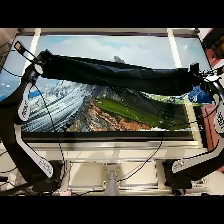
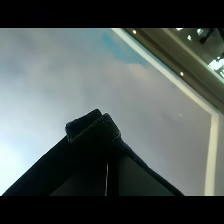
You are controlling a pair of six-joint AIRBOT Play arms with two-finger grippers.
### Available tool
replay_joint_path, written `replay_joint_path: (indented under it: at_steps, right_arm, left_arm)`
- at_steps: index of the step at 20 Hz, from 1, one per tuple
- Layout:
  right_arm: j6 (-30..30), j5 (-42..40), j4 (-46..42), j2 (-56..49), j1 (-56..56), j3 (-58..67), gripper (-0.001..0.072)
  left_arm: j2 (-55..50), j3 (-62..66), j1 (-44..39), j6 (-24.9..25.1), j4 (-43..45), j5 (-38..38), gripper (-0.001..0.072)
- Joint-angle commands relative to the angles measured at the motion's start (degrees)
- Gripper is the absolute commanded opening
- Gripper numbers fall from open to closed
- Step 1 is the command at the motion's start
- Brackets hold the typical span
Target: Fold the clothes and pants, and hang the long-sleeved shirts on hangers.
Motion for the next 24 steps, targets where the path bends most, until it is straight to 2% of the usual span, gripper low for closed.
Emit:
replay_joint_path:
  at_steps: [1, 3, 4, 5, 6, 7, 8, 11, 13, 14, 17, 19, 21, 24]
  right_arm:
    - [5.79, -6.80, -0.07, -0.55, -0.04, 0.07, 0.0041]
    - [5.88, -8.55, 0.11, -0.55, 0.26, 0.07, 0.0041]
    - [5.86, -9.07, 0.09, -0.55, 0.59, 0.07, 0.0042]
    - [5.86, -9.94, 0.09, -0.55, 1.18, 0.07, 0.0104]
    - [5.79, -10.51, 0.07, -0.55, 1.73, 0.07, 0.0331]
    - [5.55, -10.97, 0.02, -0.55, 2.27, 0.07, 0.0535]
    - [5.42, -11.02, 0.02, -0.55, 2.56, 0.07, 0.0588]
    - [5.20, -10.99, -3.15, -0.52, 2.43, 0.09, 0.0588]
    - [5.20, -10.80, -6.56, -0.39, 2.12, 0.07, 0.0588]
    - [5.20, -10.32, -7.76, -0.28, 2.08, 0.07, 0.0587]
    - [5.18, -8.20, -10.82, -0.15, 1.70, 0.07, 0.0587]
    - [5.18, -7.37, -13.33, -0.17, 1.66, 0.07, 0.0587]
    - [5.18, -7.08, -14.29, -0.17, 1.66, 0.07, 0.0587]
    - [5.18, -6.05, -14.78, -0.17, 1.66, 0.07, 0.0587]
  left_arm:
    - [-1.44, 0.17, -0.48, -0.90, 0.02, 5.95, 0.0038]
    - [-1.68, 0.17, -0.52, -0.87, 0.02, 6.82, 0.0040]
    - [-1.90, 0.20, -0.68, -0.87, 0.04, 7.80, 0.0068]
    - [-2.01, 0.20, -0.96, -0.90, 0.02, 8.35, 0.0226]
    - [-1.97, 0.22, -1.31, -0.87, 0.04, 8.39, 0.0483]
    - [-1.90, 0.22, -1.68, -0.87, 0.07, 8.96, 0.0656]
    - [-1.73, 0.22, -1.95, -0.85, 0.07, 9.20, 0.0684]
    - [-0.68, 0.22, -1.95, -0.87, 0.07, 9.11, 0.0684]
    - [0.61, 0.22, -1.60, -0.79, 0.66, 6.38, 0.0683]
    - [1.46, 0.22, -1.07, -0.83, 2.40, 2.08, 0.0684]
    - [2.69, 0.22, 1.70, -0.87, 3.26, -18.95, 0.0684]
    - [2.60, 0.22, 3.58, -0.92, 1.49, -29.75, 0.0714]
    - [2.60, 0.22, 5.14, -0.90, -3.74, -34.40, 0.0714]
    - [2.19, 0.22, 6.82, -0.90, -9.46, -35.36, 0.0713]
